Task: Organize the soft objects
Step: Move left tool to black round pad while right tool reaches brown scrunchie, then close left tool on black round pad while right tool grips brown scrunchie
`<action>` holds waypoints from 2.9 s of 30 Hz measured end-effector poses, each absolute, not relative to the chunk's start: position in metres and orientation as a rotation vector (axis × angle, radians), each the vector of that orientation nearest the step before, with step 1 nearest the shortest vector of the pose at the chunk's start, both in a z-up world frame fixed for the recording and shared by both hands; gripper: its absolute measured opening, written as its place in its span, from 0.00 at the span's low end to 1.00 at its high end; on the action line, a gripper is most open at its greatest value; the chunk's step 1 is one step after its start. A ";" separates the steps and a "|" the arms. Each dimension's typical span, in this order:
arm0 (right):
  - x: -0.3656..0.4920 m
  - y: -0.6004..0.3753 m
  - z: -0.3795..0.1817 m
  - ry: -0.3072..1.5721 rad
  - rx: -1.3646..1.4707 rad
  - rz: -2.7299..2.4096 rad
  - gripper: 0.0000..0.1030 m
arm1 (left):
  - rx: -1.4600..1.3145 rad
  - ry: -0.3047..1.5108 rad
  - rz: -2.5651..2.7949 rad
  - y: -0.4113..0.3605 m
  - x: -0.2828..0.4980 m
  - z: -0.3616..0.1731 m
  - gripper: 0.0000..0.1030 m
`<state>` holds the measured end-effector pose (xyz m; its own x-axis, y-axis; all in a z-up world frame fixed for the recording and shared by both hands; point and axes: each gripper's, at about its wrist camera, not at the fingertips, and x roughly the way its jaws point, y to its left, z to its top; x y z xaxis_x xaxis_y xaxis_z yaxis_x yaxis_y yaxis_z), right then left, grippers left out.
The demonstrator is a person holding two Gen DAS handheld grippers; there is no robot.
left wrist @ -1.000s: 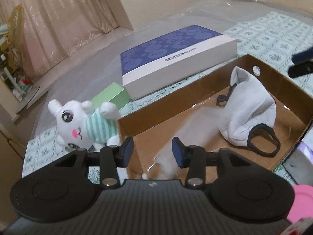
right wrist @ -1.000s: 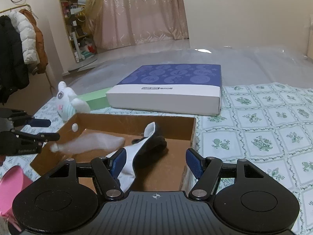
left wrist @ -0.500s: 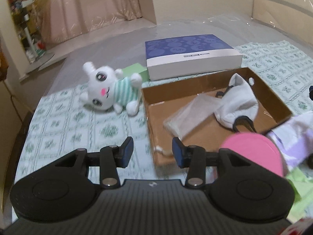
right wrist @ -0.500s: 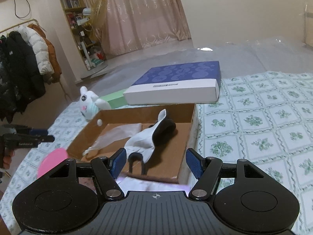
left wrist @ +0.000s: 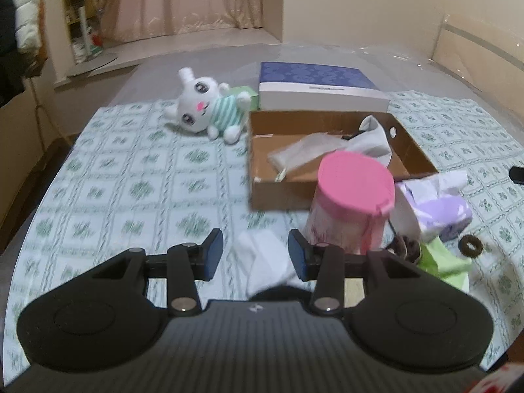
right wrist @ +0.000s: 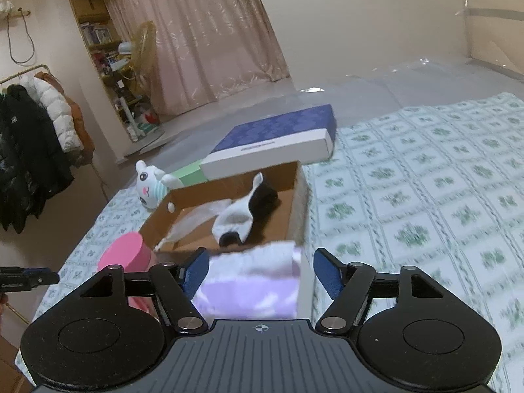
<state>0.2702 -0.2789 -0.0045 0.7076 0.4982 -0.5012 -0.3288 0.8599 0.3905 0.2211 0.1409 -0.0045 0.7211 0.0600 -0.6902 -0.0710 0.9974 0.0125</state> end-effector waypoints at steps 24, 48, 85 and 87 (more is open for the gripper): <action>0.187 -0.285 -0.056 0.783 0.183 0.417 0.73 | -0.147 0.827 0.204 0.134 0.123 -0.042 0.46; 0.213 -0.274 -0.099 0.791 0.093 0.376 0.76 | -0.084 0.834 0.197 0.113 0.135 -0.065 0.54; 0.262 -0.265 -0.126 0.740 0.030 0.326 0.23 | 0.005 0.838 0.128 0.104 0.195 -0.112 0.69; 0.262 -0.267 -0.126 0.744 0.048 0.321 0.23 | 0.053 0.835 0.128 0.100 0.200 -0.117 0.69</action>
<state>0.2617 -0.2675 -0.1257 0.6893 0.3032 -0.6580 -0.2697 0.9503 0.1555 0.1996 0.1002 -0.1174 0.6639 0.1342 -0.7357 -0.0929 0.9909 0.0970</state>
